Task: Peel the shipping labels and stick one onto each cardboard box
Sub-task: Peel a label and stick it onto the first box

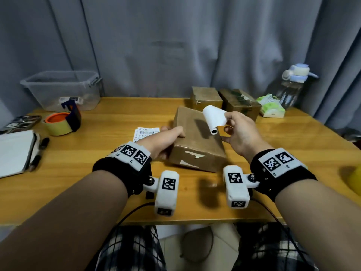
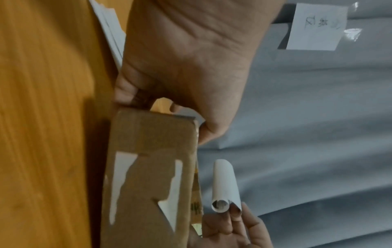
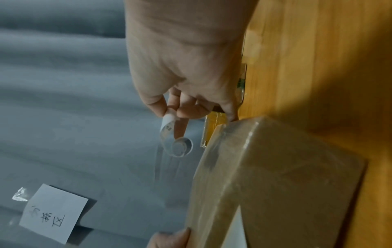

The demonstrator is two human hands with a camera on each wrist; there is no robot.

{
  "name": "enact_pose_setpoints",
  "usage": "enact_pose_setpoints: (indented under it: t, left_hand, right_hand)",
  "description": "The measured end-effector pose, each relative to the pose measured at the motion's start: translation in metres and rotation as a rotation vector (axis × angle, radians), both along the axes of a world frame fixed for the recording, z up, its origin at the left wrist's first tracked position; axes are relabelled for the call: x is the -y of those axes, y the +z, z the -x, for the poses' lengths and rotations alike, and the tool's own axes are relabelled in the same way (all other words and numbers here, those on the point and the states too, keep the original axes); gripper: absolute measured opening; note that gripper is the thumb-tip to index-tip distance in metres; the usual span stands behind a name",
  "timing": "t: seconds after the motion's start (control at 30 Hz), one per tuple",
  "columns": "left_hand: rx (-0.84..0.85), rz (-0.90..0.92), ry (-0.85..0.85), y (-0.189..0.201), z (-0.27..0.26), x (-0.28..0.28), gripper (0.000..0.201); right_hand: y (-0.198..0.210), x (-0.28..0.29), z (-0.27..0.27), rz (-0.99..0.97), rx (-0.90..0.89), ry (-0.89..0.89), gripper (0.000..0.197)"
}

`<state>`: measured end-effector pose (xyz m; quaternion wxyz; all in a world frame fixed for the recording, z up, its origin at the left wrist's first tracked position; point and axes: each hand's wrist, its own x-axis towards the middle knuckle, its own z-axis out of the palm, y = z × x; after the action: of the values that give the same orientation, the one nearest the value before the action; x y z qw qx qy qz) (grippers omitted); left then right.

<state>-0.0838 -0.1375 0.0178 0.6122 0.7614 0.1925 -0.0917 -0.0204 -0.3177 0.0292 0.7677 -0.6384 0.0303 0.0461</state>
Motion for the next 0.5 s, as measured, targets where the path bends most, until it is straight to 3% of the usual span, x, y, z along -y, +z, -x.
enact_pose_setpoints:
  t: [0.1, 0.17, 0.2, 0.33, 0.5]
  left_hand:
    - [-0.03, -0.314, -0.109, 0.004, -0.002, 0.001, 0.054]
    - [0.096, -0.598, -0.114, 0.01, -0.008, -0.002, 0.067]
    - [0.205, -0.656, -0.095, 0.014, -0.013, -0.003, 0.071]
    - [0.67, -0.678, -0.136, 0.023, -0.019, 0.007, 0.06]
    - [0.776, -0.832, -0.128, 0.018, -0.021, 0.021, 0.052]
  right_hand:
    - [-0.003, 0.003, 0.001, 0.129, 0.062, -0.025, 0.01]
    - [0.001, 0.001, 0.0, 0.185, 0.129, -0.025, 0.014]
    - [0.003, -0.001, -0.002, 0.197, 0.161, -0.03, 0.015]
    - [0.006, -0.011, -0.003, 0.166, 0.253, -0.039, 0.019]
    - [-0.001, -0.027, 0.004, 0.204, 0.3, -0.067, 0.016]
